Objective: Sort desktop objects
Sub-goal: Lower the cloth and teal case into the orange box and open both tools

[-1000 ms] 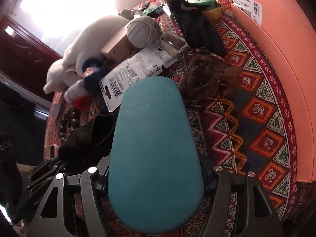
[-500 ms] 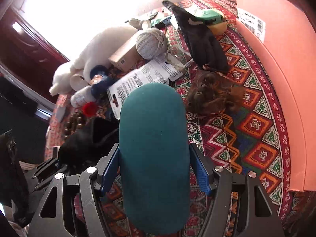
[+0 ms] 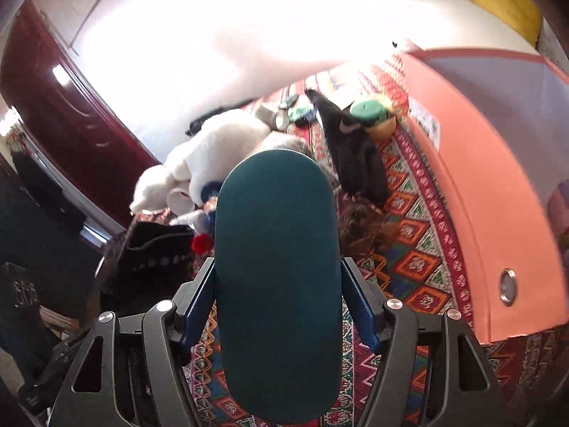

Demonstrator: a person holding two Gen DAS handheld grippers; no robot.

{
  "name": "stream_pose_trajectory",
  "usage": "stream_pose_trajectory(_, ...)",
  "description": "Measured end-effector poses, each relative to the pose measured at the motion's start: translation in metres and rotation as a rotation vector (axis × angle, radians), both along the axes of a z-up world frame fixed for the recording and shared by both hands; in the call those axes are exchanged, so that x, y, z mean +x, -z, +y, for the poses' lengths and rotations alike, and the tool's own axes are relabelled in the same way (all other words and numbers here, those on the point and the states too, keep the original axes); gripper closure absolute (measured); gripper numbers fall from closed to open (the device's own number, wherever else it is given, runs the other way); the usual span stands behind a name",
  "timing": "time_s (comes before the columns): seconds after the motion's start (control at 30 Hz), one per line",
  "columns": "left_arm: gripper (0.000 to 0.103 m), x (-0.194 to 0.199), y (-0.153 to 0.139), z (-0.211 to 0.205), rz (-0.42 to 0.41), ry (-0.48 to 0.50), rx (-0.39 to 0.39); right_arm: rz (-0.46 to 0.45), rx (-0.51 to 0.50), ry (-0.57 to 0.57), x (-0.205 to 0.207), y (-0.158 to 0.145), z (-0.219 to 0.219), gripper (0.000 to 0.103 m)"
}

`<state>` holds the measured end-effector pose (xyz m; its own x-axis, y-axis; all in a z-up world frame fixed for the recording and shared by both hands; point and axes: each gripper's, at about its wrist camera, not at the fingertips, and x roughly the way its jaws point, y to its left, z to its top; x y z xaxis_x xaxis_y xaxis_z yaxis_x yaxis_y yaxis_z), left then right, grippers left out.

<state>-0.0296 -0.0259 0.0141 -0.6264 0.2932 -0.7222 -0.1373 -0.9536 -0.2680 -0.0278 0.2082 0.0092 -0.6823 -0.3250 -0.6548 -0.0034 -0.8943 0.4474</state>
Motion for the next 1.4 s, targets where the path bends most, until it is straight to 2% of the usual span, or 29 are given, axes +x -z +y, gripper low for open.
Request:
stream_pose_trajectory(0.27, 0.088, 0.007, -0.046, 0.061, 0.089, 0.104, 0.017, 0.241, 0.053, 0.164, 0.044, -0.075, 0.041, 0.032)
stream_pose_trajectory(0.43, 0.088, 0.005, -0.078, 0.113, 0.145, 0.191, 0.022, 0.327, 0.04, 0.292, 0.058, -0.108, 0.082, 0.032)
stream_pose_trajectory(0.53, 0.088, 0.002, -0.092, 0.143, 0.166, 0.239, 0.029, 0.359, 0.051, 0.369, 0.069, -0.116, 0.106, 0.032)
stream_pose_trajectory(0.63, 0.088, -0.004, -0.102, 0.173, 0.172, 0.287, 0.041, 0.365, 0.073, 0.433, 0.081, -0.115, 0.13, 0.032)
stream_pose_trajectory(0.9, 0.088, -0.012, -0.111, 0.244, 0.168, 0.393, 0.045, 0.323, 0.039, 0.515, 0.096, -0.094, 0.189, 0.032)
stream_pose_trajectory(1.13, 0.088, -0.033, -0.105, 0.27, 0.156, 0.41, 0.05, 0.316, 0.059, 0.579, 0.099, -0.086, 0.224, 0.032)
stream_pose_trajectory(1.4, 0.088, -0.056, -0.078, 0.302, 0.106, 0.432, 0.045, 0.284, 0.086, 0.609, 0.092, -0.077, 0.24, 0.032)
